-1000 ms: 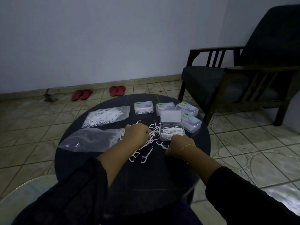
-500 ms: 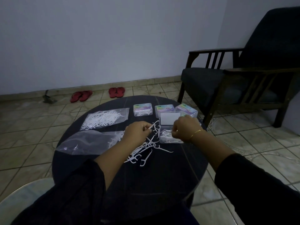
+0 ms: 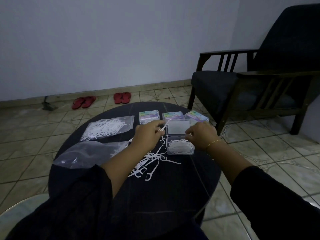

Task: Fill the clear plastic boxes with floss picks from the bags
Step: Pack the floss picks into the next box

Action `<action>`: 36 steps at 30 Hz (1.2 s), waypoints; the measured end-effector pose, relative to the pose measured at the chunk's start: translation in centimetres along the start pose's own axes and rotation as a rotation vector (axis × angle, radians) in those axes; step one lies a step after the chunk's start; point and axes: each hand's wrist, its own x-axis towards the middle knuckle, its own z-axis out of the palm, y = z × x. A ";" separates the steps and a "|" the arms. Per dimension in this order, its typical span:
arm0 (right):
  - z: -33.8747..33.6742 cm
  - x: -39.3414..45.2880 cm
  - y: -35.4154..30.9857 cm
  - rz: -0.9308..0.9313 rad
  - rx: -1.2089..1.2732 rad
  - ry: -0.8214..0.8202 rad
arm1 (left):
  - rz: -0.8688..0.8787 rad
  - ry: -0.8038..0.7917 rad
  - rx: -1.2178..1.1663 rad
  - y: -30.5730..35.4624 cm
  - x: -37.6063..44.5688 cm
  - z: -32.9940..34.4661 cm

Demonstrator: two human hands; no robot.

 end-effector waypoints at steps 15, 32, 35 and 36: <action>1.5 -0.8 2.1 0.151 0.070 -0.020 | 0.170 -0.141 0.305 2.3 0.5 3.6; 2.0 -0.6 0.4 0.027 -0.064 -0.049 | 0.217 -0.118 0.430 -0.3 -0.7 3.4; 2.1 -0.5 0.4 0.029 -0.021 -0.056 | 0.155 -0.138 0.264 -0.1 -0.5 3.6; 2.2 -0.4 0.4 0.028 -0.002 -0.053 | 0.137 -0.140 0.208 -0.1 -0.5 3.6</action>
